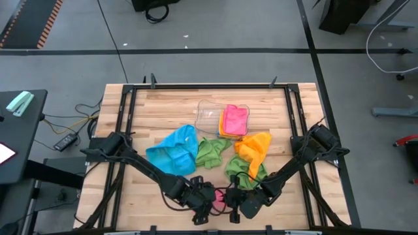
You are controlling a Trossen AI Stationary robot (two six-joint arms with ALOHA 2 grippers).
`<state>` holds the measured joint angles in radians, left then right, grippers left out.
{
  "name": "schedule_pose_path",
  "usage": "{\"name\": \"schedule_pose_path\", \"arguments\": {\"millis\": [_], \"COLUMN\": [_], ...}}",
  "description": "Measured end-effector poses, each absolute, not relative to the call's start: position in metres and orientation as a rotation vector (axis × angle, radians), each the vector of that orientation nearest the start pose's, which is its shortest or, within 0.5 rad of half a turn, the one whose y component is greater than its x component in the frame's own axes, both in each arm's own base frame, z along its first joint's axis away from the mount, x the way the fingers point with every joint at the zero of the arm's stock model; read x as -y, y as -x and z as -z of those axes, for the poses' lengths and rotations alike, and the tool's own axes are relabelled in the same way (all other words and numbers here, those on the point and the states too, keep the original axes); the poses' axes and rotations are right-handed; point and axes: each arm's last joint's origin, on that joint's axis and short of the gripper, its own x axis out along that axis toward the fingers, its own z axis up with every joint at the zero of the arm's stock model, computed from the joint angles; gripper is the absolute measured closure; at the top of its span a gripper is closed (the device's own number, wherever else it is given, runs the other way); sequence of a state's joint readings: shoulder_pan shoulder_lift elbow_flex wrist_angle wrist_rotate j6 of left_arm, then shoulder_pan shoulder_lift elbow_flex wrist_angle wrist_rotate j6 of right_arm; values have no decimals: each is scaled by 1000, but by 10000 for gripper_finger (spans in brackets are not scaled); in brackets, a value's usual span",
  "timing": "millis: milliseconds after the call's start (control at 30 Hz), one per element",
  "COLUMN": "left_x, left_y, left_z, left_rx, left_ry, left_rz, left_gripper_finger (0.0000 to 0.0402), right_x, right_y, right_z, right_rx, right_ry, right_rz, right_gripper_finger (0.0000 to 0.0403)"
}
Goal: Fold microfiber towels
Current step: Fold the pink microfiber cloth
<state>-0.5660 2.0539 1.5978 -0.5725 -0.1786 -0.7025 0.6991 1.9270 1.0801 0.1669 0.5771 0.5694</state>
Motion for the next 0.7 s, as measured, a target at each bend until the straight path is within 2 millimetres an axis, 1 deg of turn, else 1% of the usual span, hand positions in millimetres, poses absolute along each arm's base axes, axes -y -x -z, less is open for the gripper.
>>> {"name": "schedule_pose_path", "arguments": {"millis": [200,400,500,567,700], "left_x": [238,244,246,245,245], "left_y": [-372,-365,-364,-364,-364], "left_z": [-176,-175,-179,-178,-179], "left_rx": [-1085,-1098,-1087,-1090,-1090], "left_ry": [207,143,109,76,21], "left_rz": [-13,2,30,49,92], "left_gripper_finger": [128,174,213,247,332], "right_x": [-242,-246,-249,-249,-250], "right_y": [-307,-302,-300,-299,-299], "right_z": [-149,-152,-153,-154,-154], "right_rx": [-557,-560,-561,-561,-586], "right_ry": [-150,-145,-126,-119,-132], "right_rz": [37,10,-5,-17,-48], "right_gripper_finger": [392,392,392,392,390]}}
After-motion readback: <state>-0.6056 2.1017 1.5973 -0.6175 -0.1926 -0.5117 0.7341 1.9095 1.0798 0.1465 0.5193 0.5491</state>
